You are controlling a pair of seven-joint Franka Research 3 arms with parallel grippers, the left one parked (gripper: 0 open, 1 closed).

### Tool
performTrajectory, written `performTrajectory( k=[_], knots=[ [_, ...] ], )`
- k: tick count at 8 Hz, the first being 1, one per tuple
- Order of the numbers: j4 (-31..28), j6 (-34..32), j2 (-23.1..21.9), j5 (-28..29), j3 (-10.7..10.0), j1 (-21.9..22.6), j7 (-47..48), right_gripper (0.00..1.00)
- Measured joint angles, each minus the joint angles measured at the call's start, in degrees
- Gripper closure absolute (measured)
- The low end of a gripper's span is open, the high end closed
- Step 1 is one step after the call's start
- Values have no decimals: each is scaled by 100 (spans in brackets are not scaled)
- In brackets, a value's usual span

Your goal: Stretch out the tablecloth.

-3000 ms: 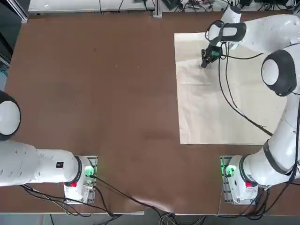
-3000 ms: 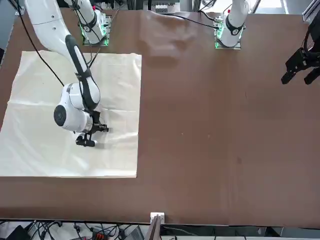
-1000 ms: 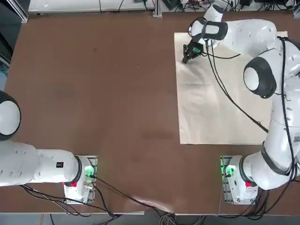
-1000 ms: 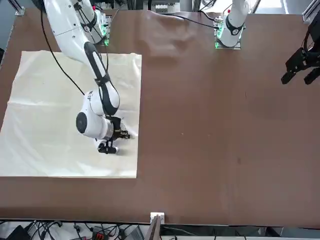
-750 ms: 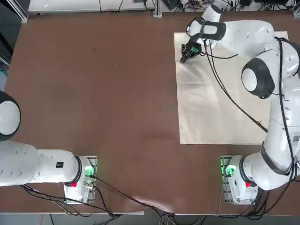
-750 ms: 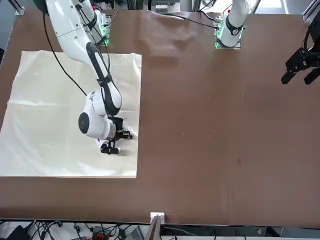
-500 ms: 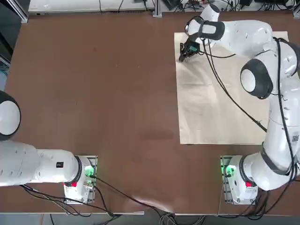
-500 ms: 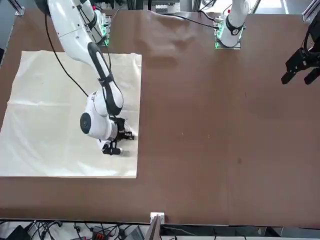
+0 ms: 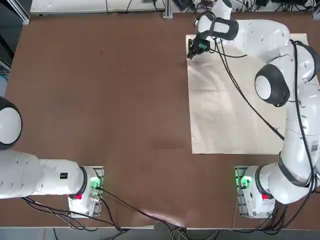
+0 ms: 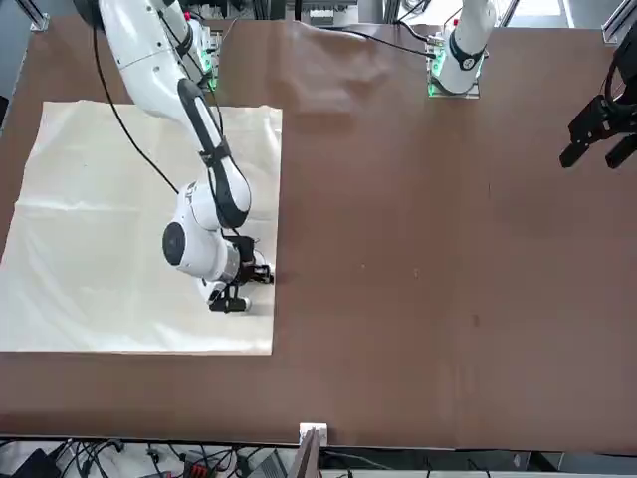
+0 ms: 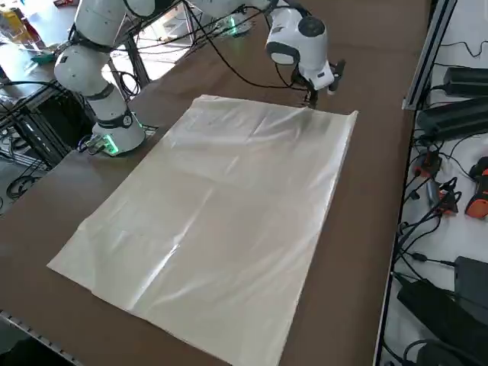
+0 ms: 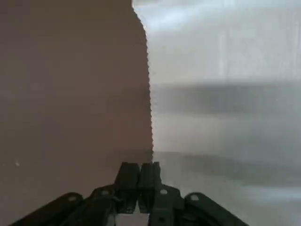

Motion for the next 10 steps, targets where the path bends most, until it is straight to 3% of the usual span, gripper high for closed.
performTrajectory(
  k=[1,4,6,10],
  knots=[
    [103,-202,-107,-2,-76,6,16,86],
    [195,-1087,-809,-312,-544,-2,16,32],
    [190,-1468,-1226,-677,-731,-15,16,0],
    [220,-2097,-2088,-2103,-1056,-33,3,0]
  ],
)
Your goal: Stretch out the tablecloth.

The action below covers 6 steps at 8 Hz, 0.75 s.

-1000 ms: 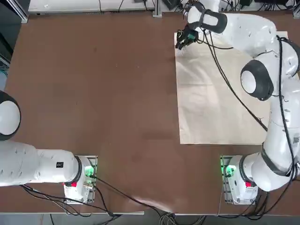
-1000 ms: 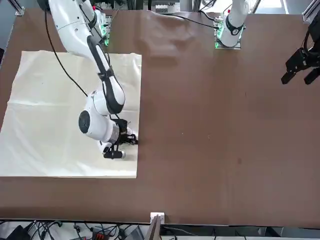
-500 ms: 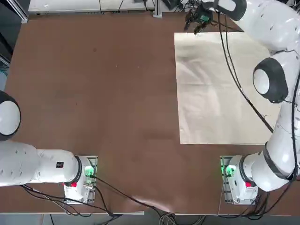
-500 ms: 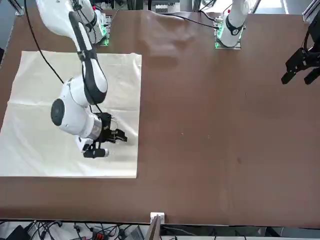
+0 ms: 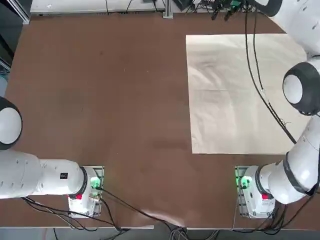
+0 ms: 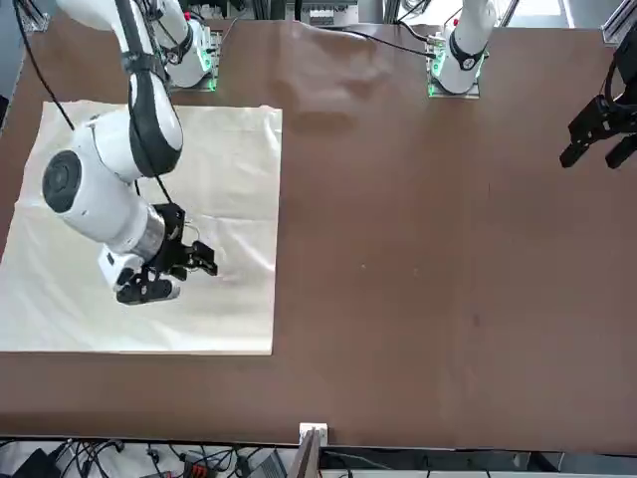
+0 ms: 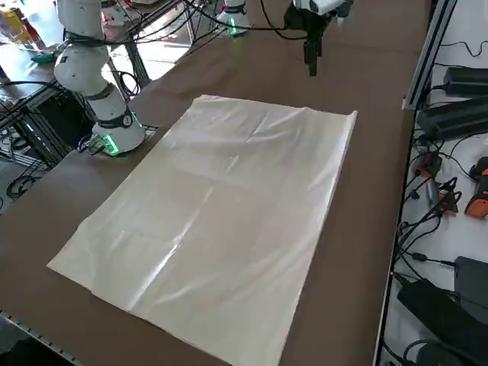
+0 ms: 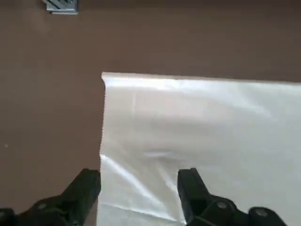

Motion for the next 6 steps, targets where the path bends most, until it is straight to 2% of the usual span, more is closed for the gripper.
performTrajectory(
  k=[2,4,6],
  knots=[
    [15,-619,-569,-787,-26,-1,0,0],
    [192,-1289,-953,-948,-108,-101,1,0],
    [467,-1828,-1173,-986,-177,-402,-15,0]
  ],
)
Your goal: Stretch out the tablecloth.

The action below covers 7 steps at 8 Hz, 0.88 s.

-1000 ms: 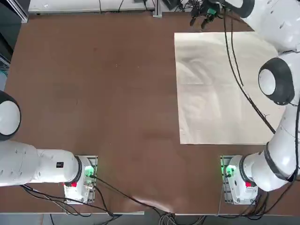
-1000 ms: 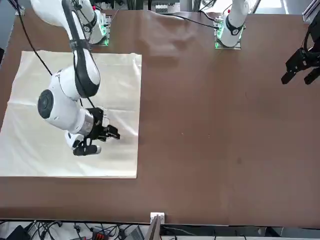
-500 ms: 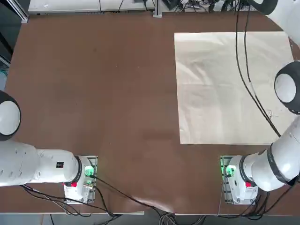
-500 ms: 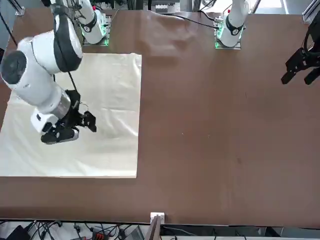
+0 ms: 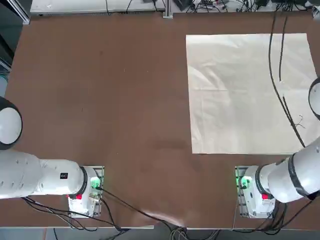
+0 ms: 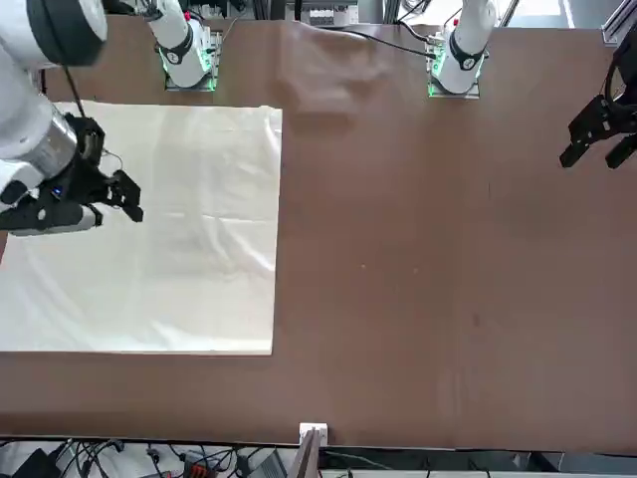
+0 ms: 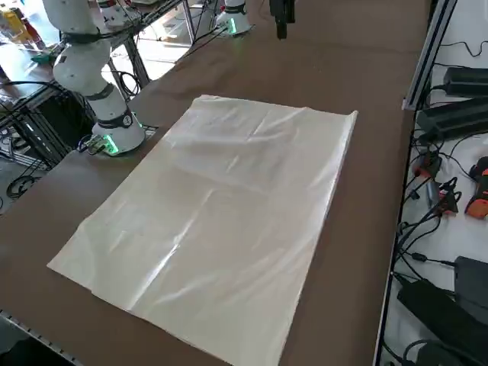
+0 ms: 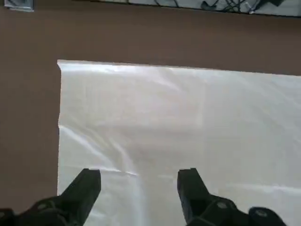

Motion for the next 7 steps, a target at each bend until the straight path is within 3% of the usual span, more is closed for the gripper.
performTrajectory(
  k=[1,3,4,7],
  knots=[
    [20,-173,-118,-35,184,-365,-157,0],
    [-31,-375,-305,-246,1189,-1531,-339,0],
    [-156,-363,-392,-281,1480,-1849,-340,0],
    [-324,-318,-472,-286,1655,-1962,-368,0]
  ],
)
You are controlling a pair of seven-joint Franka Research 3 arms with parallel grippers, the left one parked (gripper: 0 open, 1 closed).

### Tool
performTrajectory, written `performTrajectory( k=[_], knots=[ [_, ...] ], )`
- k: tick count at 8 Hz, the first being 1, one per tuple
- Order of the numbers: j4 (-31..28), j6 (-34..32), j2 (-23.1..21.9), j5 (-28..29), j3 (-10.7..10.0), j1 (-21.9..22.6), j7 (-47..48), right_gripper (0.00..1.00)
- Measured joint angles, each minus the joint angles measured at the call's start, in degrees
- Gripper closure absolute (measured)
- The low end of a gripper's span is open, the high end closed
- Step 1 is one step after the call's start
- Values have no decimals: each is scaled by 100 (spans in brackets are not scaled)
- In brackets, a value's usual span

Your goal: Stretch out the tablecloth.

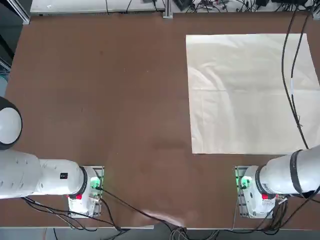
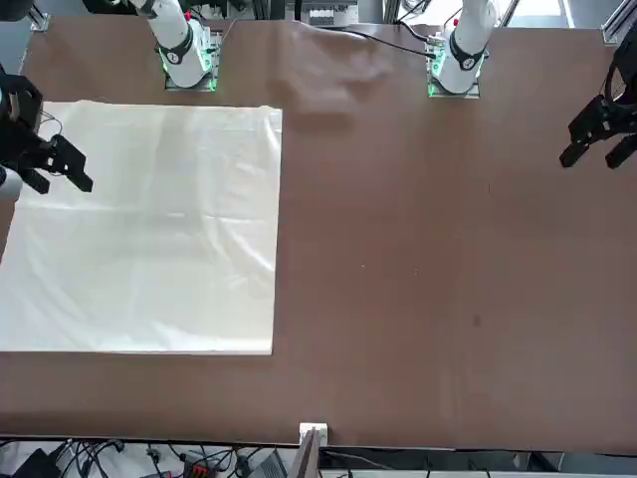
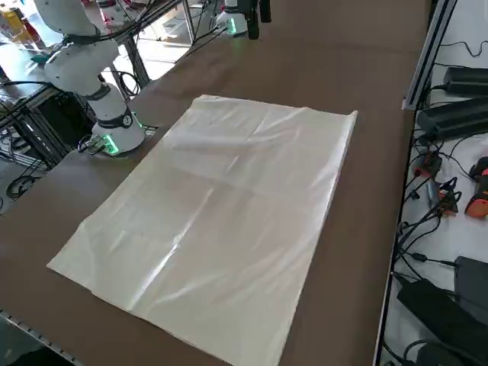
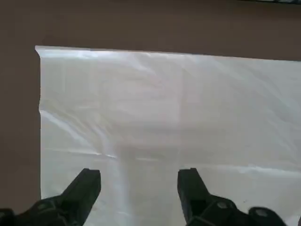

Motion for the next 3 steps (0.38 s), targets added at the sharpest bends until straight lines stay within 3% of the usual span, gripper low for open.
performTrajectory(
  k=[3],
  knots=[
    [-4,3,5,0,3,-10,-36,0]
  ],
)
